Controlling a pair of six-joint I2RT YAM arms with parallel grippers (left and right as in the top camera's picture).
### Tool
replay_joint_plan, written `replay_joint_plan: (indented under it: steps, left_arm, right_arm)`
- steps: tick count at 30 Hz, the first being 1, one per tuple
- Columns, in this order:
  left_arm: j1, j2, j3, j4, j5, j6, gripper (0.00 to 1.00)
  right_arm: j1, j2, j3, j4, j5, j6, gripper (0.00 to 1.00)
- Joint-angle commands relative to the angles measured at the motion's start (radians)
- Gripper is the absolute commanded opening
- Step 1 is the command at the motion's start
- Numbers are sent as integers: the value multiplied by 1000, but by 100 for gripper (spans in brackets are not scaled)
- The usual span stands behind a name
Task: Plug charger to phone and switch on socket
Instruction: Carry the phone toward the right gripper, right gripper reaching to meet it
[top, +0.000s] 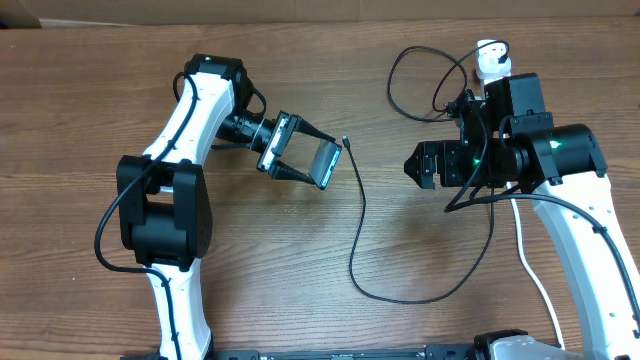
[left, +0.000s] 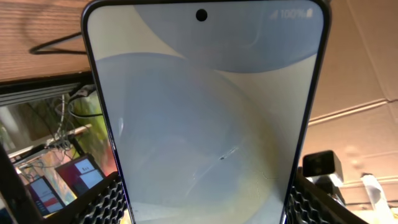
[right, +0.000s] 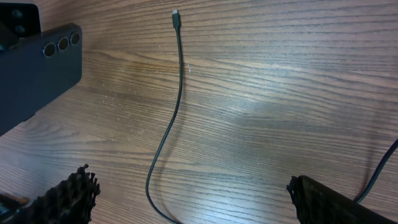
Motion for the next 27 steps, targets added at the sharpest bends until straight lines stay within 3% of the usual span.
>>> replay_joint_plan:
  steps: [1,6,12,22,27]
  left_arm:
    - [6,3,28,-5,71,6,44]
    - [6,3,28,57,22,5,43]
    - [17,3,28,256,-194,5,30]
    - [50,3,28,403,-570,41,37]
    - [59,3,29,449,-661,161,23]
  right_arm:
    - [-1,2,24,0,-2,6,100]
    - [-1,2,24,1,-6,6,100]
    - [-1,2,24,6,-21,14,100]
    - [-1,2,24,28,-64,22,100]
    - [-1,8,24,95,-145,22,100]
